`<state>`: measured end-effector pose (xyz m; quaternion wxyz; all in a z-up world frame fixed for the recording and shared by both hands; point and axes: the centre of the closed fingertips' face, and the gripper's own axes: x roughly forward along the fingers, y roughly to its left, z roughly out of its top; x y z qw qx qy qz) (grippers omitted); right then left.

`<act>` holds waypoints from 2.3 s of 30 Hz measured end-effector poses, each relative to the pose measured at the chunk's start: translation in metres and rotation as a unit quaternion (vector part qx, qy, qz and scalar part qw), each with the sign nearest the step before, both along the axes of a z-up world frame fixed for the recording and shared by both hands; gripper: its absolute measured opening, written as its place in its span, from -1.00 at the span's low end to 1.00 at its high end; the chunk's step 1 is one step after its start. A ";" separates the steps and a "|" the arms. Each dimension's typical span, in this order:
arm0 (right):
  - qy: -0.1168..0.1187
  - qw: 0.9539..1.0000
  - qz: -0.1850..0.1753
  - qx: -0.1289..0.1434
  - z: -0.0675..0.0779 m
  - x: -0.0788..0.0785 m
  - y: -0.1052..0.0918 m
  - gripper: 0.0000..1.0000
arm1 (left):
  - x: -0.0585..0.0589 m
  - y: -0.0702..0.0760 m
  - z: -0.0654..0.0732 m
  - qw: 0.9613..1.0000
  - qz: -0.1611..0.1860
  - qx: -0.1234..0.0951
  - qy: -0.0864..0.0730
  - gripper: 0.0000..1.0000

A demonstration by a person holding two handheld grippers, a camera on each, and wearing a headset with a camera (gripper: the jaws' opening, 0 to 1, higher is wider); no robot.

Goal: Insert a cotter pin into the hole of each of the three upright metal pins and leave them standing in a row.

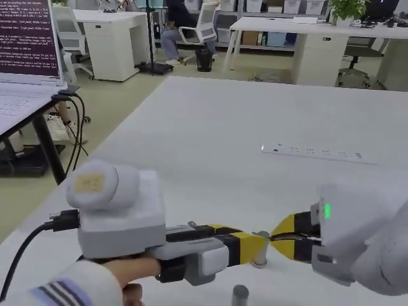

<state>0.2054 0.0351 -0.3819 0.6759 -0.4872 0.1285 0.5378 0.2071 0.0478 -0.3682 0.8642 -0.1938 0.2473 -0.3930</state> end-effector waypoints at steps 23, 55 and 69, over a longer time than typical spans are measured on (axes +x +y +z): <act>-0.004 1.000 0.023 -0.001 0.003 -0.012 0.011 -1.00 | -0.008 -0.002 -0.005 1.000 -0.012 -0.018 0.022 -1.00; -0.009 0.999 0.039 0.013 0.007 -0.019 0.020 -1.00 | -0.014 0.007 -0.003 0.999 -0.009 -0.018 0.028 -1.00; 0.002 0.999 0.048 0.021 0.003 -0.021 0.024 -1.00 | -0.016 0.009 -0.002 0.999 -0.012 -0.027 0.030 -1.00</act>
